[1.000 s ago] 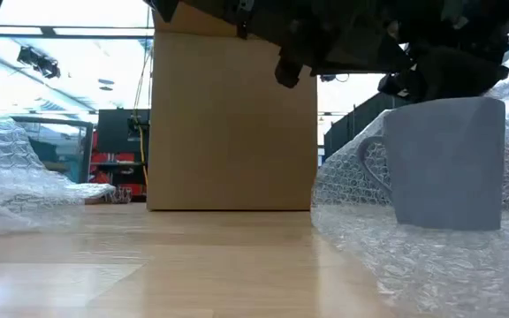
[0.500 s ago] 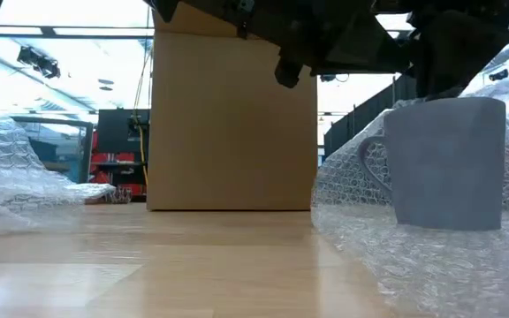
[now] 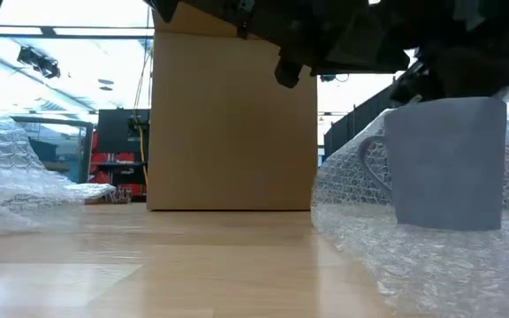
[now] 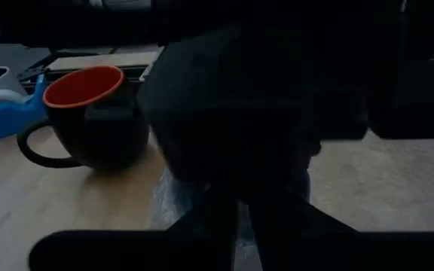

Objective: Wrap mug
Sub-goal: Wrap the blue mug with the top bubble wrap

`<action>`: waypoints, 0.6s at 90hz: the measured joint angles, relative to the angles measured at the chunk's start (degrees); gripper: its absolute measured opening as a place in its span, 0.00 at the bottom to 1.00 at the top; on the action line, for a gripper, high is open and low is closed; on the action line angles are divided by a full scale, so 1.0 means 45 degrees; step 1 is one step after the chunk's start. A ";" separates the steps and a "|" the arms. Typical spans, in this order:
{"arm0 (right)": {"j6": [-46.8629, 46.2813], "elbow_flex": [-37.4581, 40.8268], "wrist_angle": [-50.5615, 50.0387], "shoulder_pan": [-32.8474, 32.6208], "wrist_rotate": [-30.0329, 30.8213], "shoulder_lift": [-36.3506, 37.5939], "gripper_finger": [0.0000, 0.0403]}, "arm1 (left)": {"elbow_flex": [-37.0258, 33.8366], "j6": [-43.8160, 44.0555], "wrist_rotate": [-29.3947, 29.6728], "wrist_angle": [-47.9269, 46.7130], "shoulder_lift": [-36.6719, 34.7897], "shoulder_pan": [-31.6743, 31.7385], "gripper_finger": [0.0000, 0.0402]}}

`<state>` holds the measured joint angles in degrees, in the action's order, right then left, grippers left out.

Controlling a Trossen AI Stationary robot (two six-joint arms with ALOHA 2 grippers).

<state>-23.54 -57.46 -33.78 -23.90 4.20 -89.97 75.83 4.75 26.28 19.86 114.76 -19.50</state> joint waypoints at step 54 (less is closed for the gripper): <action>0.1209 -0.1073 -0.1765 0.0408 -0.0120 0.0039 0.00 | 0.0081 0.0069 0.0439 0.0301 0.0003 -0.0016 0.04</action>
<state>-18.10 -62.29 -41.72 -22.06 3.66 -89.80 76.20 5.07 28.26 21.21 114.77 -19.57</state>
